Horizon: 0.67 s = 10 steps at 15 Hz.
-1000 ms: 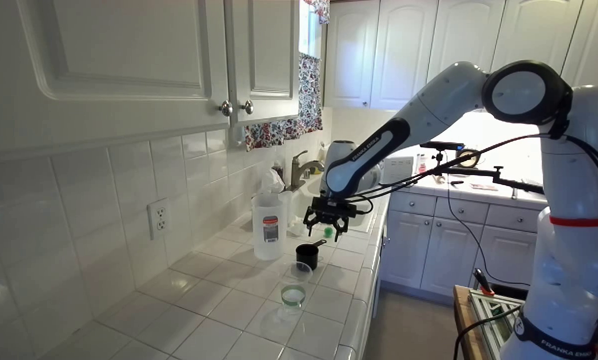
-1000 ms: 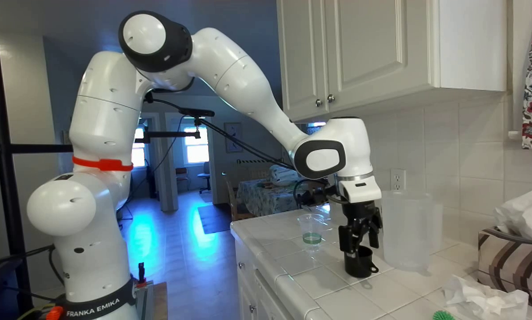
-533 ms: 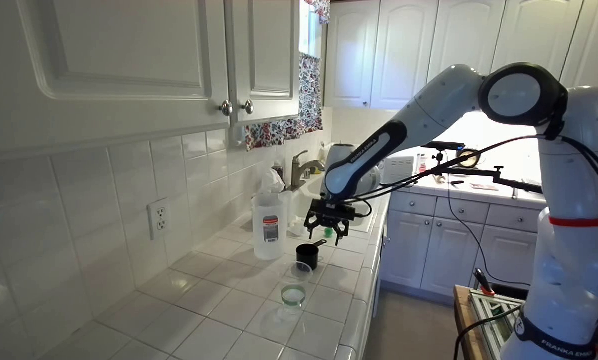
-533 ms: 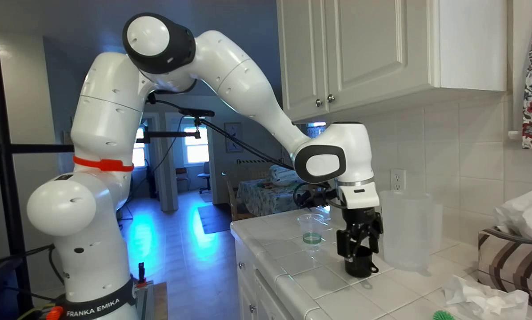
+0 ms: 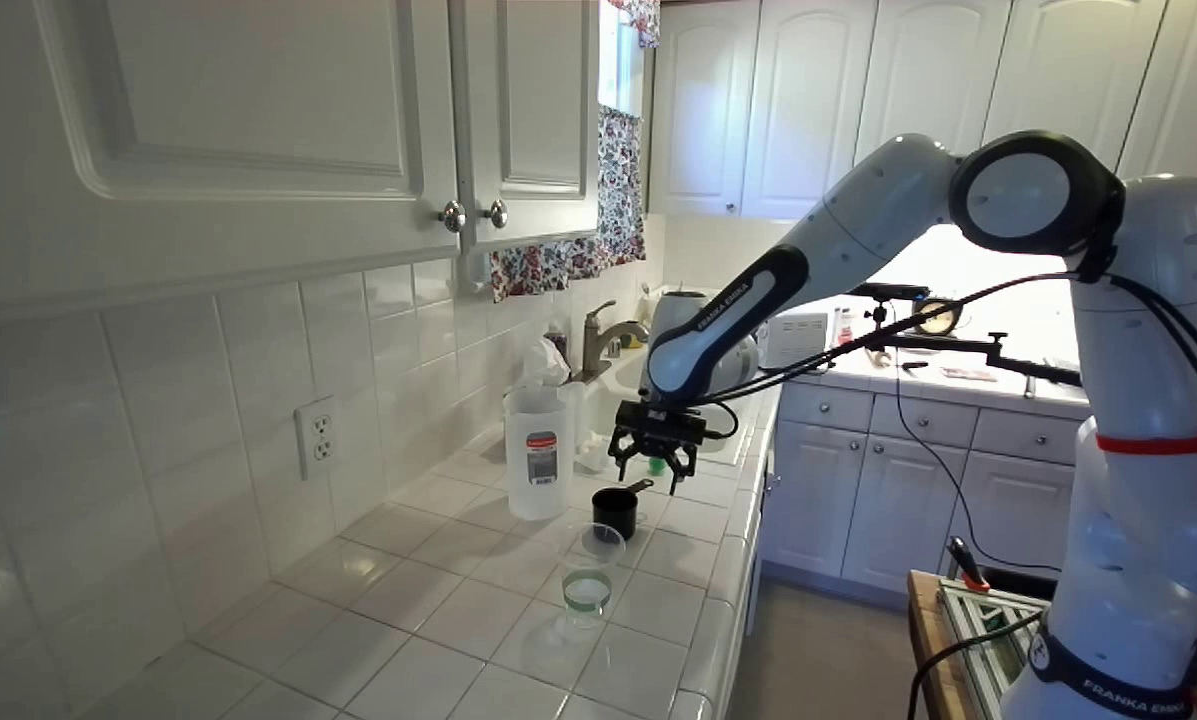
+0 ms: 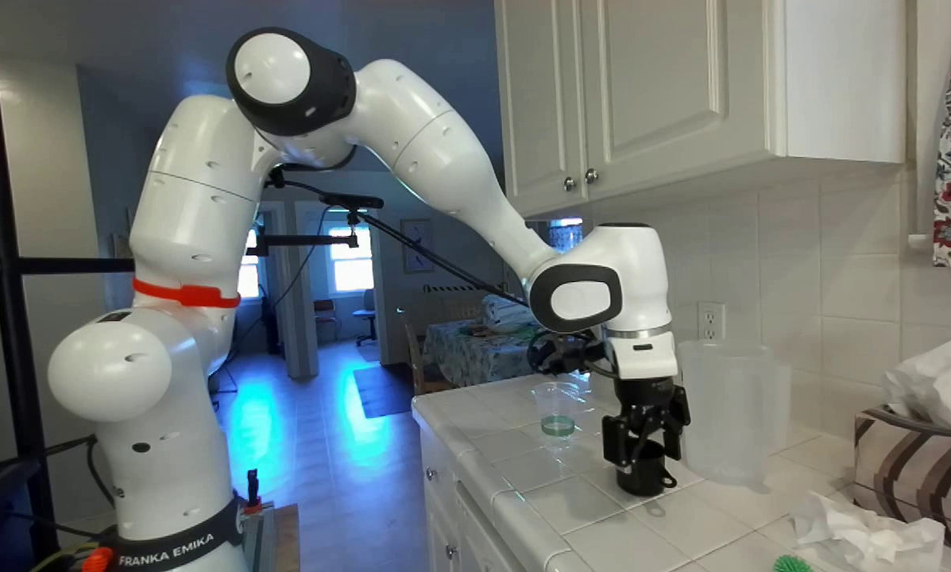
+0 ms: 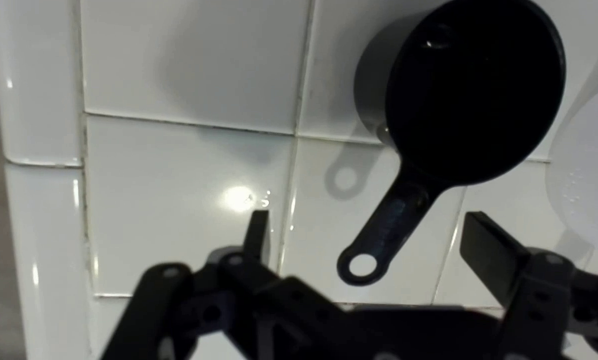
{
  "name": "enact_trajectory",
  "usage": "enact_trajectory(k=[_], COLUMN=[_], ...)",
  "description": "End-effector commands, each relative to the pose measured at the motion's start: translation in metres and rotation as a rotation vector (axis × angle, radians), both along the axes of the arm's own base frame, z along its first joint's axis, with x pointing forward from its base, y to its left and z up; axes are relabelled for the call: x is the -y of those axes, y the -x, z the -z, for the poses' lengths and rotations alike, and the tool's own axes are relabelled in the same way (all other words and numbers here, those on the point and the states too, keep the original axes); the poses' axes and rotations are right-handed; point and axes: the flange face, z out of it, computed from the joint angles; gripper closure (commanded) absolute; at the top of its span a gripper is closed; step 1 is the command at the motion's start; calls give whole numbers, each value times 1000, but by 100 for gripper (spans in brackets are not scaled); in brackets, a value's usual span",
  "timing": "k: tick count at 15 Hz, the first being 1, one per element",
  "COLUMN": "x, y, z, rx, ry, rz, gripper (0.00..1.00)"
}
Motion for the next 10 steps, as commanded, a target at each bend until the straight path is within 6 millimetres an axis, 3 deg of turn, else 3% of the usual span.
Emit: enact_trajectory(k=[1,7,9,10], x=[5,6,6,6], y=[-13,-21,-23,-23], z=[2,2,3,3], rx=[12,19,18,18], ry=[8,13,14,15], rz=[41,48,46,45], gripper=[4,4,15,26])
